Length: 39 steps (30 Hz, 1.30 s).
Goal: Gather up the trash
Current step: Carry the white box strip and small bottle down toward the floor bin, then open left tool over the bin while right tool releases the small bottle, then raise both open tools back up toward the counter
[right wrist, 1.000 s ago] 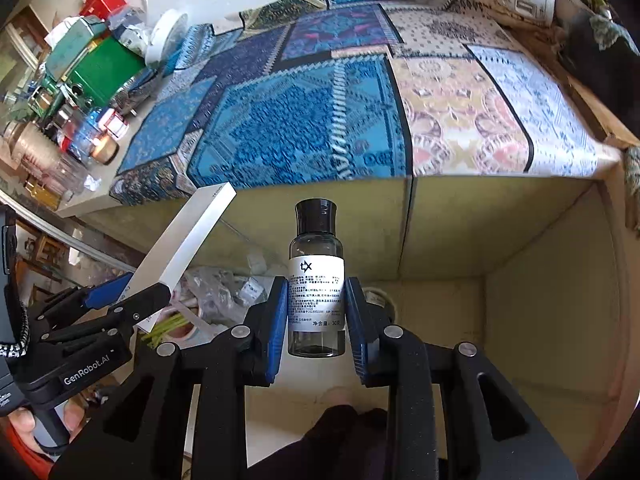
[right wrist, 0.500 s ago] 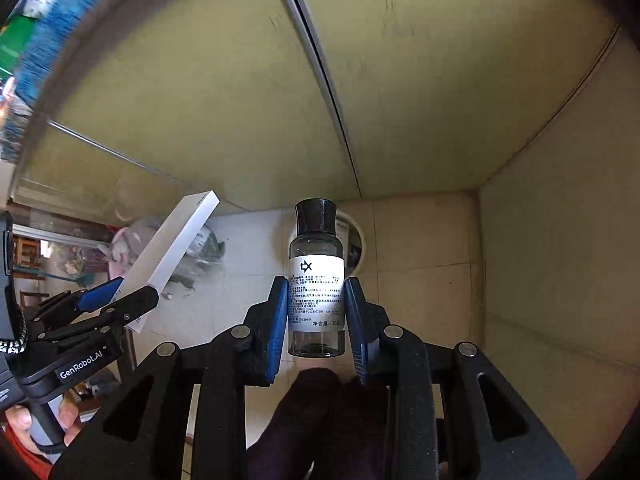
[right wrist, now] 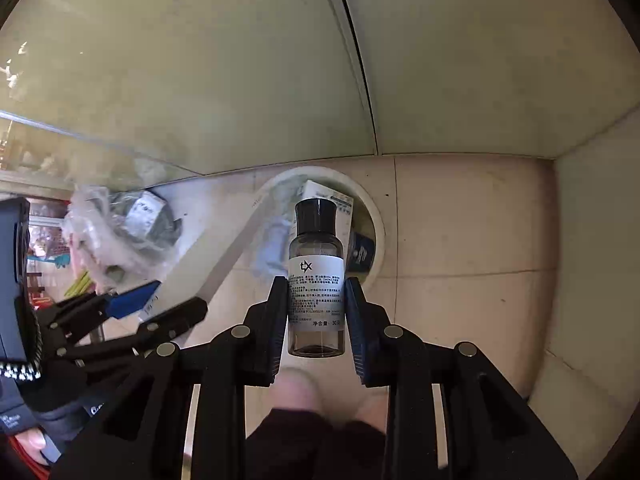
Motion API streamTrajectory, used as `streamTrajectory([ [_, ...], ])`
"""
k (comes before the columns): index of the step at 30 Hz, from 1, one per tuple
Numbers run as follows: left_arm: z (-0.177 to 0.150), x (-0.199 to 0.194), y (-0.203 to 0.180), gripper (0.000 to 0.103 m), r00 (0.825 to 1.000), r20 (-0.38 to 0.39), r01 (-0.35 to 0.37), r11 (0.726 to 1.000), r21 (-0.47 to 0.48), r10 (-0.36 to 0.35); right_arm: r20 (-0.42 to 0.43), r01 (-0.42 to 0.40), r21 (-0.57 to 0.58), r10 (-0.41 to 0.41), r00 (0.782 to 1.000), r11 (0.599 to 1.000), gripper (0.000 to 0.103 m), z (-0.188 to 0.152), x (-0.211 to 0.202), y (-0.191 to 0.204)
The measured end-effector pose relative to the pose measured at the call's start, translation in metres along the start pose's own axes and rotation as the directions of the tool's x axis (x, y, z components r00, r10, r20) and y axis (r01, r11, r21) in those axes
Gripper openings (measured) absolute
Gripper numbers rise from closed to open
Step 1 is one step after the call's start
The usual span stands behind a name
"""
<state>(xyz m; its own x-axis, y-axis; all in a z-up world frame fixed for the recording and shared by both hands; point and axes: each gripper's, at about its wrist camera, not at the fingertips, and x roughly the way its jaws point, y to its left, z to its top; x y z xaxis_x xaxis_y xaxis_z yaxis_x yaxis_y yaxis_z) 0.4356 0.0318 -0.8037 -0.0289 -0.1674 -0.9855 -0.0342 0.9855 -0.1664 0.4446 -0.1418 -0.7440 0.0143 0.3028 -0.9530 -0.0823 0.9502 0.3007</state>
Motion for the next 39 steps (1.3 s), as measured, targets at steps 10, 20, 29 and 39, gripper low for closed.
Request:
streamTrajectory([
  [10, 0.017, 0.077, 0.018, 0.050, 0.997, -0.013, 0.073, 0.995, -0.075, -0.074, -0.072, -0.050, 0.027, 0.052, 0.996, 0.998, 0.026, 0.021, 0.074, -0.017],
  [20, 0.003, 0.091, 0.018, 0.050, 0.999, -0.036, 0.013, 0.998, -0.054, -0.015, -0.114, -0.029, -0.003, 0.029, 0.993, 1.000, 0.029, 0.025, 0.078, -0.016],
  [29, -0.016, -0.016, -0.002, 0.050, 1.000, 0.002, 0.025, 0.997, -0.068, -0.025, -0.050, -0.002, -0.051, 0.000, 0.999, 0.999, 0.029, 0.017, -0.050, -0.007],
  [39, -0.057, -0.273, -0.050, 0.050, 0.969, 0.242, -0.033, 0.999, -0.030, 0.040, 0.162, 0.002, -0.118, 0.017, 0.987, 0.993, 0.029, -0.005, -0.293, 0.061],
])
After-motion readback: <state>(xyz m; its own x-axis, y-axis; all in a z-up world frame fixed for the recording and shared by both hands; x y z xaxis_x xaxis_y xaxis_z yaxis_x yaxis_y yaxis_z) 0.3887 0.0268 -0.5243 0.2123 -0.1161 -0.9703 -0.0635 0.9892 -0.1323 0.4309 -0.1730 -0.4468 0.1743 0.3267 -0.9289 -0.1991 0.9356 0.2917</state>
